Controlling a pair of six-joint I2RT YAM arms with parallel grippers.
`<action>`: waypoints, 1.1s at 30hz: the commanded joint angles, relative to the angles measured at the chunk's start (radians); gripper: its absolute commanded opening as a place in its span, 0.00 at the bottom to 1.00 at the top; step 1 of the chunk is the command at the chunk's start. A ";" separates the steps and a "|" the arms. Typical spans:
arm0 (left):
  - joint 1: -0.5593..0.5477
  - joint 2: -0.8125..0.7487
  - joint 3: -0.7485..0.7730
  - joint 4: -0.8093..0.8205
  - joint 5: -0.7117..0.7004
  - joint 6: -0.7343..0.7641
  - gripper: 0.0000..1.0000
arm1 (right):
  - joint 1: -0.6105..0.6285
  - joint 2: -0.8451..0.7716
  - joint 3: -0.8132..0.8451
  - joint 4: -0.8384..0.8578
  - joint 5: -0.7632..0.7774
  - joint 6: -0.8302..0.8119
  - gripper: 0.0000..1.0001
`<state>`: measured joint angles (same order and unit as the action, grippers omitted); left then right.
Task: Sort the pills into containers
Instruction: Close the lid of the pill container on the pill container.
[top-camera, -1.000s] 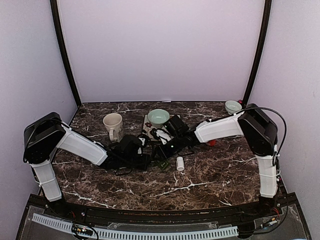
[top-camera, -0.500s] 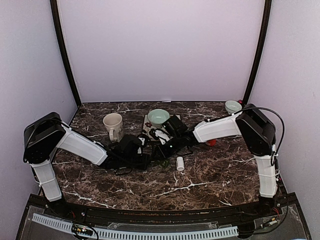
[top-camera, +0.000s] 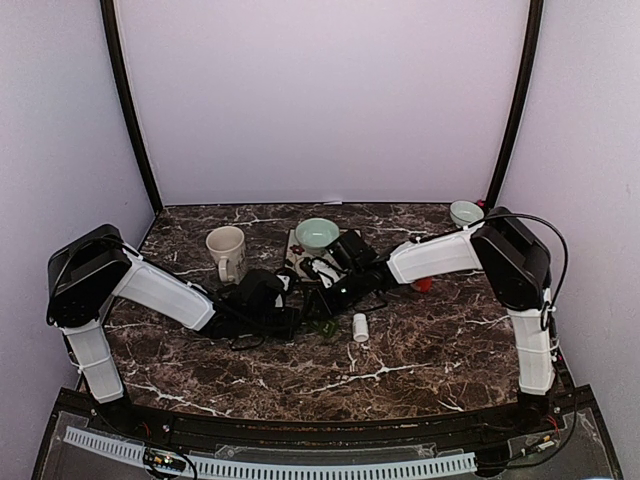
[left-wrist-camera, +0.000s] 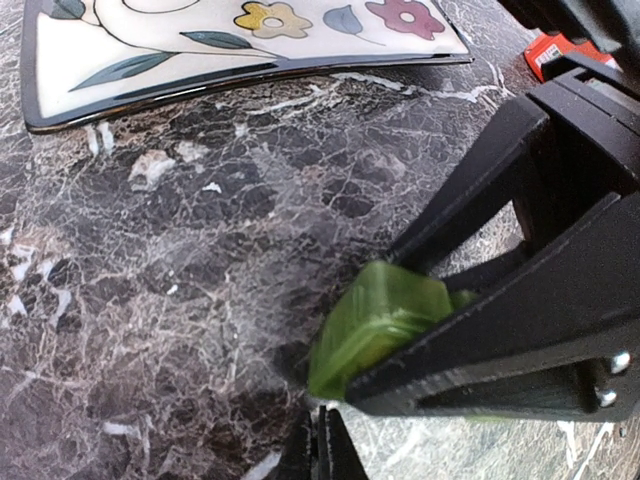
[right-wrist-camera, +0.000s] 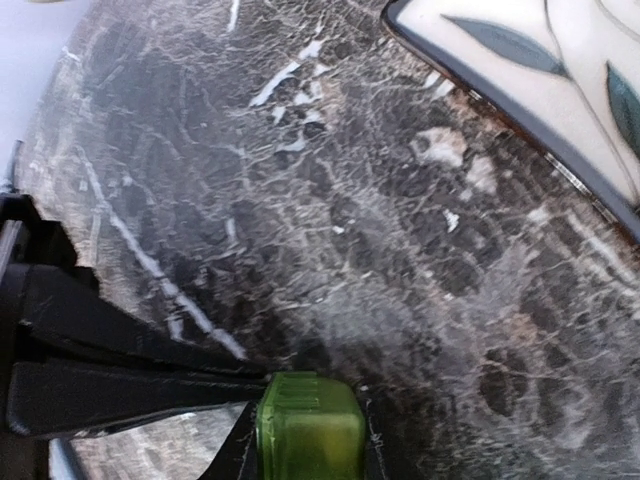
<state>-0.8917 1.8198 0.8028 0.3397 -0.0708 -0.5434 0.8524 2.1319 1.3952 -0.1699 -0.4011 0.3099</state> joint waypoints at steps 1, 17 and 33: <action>0.009 -0.029 -0.023 -0.027 -0.037 0.010 0.00 | -0.041 -0.004 -0.030 0.085 -0.161 0.114 0.16; 0.041 -0.159 -0.169 0.139 -0.007 -0.008 0.24 | -0.096 0.032 -0.090 0.333 -0.404 0.402 0.18; 0.041 -0.191 -0.212 0.150 -0.016 -0.008 0.27 | -0.054 0.068 -0.002 0.093 -0.208 0.265 0.48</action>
<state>-0.8543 1.6669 0.6048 0.4774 -0.0868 -0.5541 0.7845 2.1788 1.3602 -0.0051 -0.6888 0.6369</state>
